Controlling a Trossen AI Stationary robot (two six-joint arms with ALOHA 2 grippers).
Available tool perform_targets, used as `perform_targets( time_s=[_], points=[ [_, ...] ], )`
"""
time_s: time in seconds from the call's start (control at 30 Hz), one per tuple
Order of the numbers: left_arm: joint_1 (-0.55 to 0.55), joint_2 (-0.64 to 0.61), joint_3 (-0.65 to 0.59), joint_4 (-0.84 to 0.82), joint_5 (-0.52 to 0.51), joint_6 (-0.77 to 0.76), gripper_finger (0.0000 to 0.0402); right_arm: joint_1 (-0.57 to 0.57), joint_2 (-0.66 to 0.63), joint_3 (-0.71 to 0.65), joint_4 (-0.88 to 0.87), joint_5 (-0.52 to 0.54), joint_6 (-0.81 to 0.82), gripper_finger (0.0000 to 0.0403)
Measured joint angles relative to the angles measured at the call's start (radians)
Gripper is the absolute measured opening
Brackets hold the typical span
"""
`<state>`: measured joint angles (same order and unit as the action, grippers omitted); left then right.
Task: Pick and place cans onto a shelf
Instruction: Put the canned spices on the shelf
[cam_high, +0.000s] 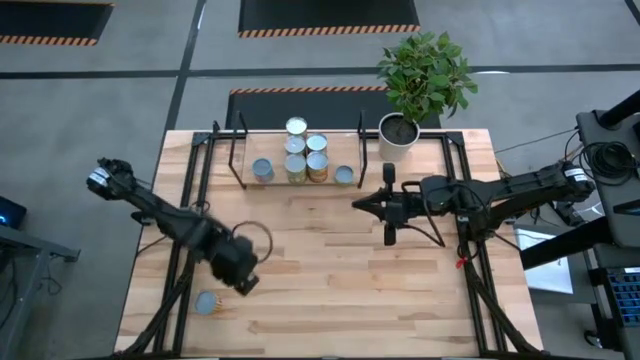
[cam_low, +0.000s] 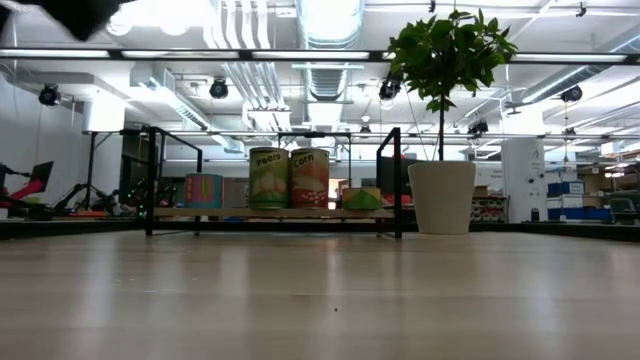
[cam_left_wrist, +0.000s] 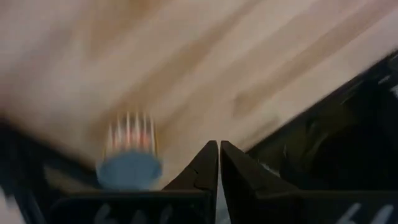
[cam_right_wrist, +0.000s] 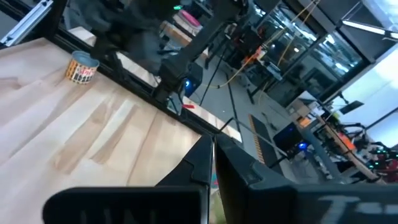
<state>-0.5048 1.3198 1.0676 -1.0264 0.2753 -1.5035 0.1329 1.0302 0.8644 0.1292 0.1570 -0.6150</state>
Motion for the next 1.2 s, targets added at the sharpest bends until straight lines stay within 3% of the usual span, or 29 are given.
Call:
perform_targets(
  time_s=[0.1,0.27,0.4,0.53,0.77,0.9,1.03,1.2],
  points=[
    [-0.079,0.023,0.000,0.013,0.102,-0.156,0.0000,0.000,-0.004,-0.003,0.002,0.001,-0.011,0.0009],
    [-0.258,0.048,0.000,0.030,0.110,-0.456,0.0008,0.000,-0.004,-0.004,-0.004,0.001,-0.015,0.0009],
    [-0.384,0.072,-0.001,0.027,-0.028,-0.645,0.0050,0.000,-0.002,-0.004,-0.004,0.001,-0.024,0.0009],
    [-0.452,0.103,-0.002,0.024,-0.137,-0.797,0.0125,0.000,-0.002,-0.004,0.001,0.000,-0.024,0.0009],
    [-0.470,0.188,-0.002,-0.034,-0.089,-0.816,0.0284,0.000,-0.001,-0.004,0.010,0.000,-0.024,0.0009],
    [-0.469,0.217,-0.002,-0.049,-0.077,-0.763,0.0354,0.000,-0.001,-0.004,0.010,0.000,-0.024,0.0009],
    [-0.469,0.238,-0.002,-0.049,-0.083,-0.760,0.0389,0.000,-0.001,-0.004,0.009,0.000,-0.024,0.0009],
    [-0.469,0.264,-0.002,-0.055,-0.083,-0.758,0.0389,0.000,-0.001,-0.004,0.003,0.000,-0.023,0.0009]
  ],
)
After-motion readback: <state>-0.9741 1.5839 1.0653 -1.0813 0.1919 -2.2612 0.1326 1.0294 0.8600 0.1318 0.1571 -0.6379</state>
